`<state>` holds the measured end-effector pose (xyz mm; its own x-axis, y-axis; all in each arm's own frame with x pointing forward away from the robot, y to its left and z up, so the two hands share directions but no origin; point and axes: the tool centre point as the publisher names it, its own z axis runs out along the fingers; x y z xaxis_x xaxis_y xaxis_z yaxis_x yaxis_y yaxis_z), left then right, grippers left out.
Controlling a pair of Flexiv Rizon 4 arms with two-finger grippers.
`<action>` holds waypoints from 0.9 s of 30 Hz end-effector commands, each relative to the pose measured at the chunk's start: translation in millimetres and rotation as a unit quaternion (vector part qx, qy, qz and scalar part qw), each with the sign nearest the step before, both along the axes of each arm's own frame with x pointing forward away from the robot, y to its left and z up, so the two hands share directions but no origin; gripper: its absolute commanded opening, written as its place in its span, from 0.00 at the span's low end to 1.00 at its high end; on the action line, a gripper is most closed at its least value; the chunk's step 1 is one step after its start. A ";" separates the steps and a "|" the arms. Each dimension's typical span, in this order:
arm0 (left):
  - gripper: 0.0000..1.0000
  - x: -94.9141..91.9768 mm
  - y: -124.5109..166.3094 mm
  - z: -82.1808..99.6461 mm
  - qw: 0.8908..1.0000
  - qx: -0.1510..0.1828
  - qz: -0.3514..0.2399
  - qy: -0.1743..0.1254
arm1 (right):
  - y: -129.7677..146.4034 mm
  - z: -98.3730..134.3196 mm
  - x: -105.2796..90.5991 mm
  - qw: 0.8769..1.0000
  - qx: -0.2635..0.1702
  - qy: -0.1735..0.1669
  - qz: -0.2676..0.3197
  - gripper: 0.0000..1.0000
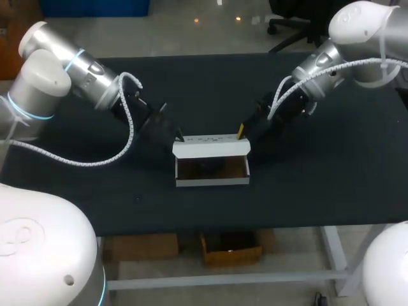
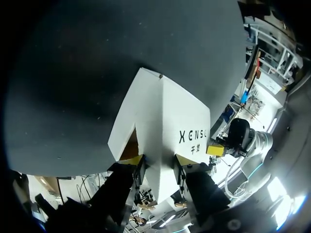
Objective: Assemble the packaging by folding the flat box into shape, placing the metal phone stand inside, and closing the box properly
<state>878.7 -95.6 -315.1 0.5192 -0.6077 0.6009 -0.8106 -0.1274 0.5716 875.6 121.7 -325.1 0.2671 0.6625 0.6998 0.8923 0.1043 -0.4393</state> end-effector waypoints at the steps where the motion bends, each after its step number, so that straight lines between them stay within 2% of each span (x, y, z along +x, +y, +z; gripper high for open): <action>1: 0.38 9.4 -1.1 1.5 1.000 0.000 -0.006 0.006 | 2.8 1.8 0.8 1.000 0.001 0.002 0.002 0.38; 27: 0.38 5.2 11.7 -6.1 1.000 -0.012 0.002 0.023 | 4.7 -3.7 -6.0 1.000 0.010 0.013 0.002 0.38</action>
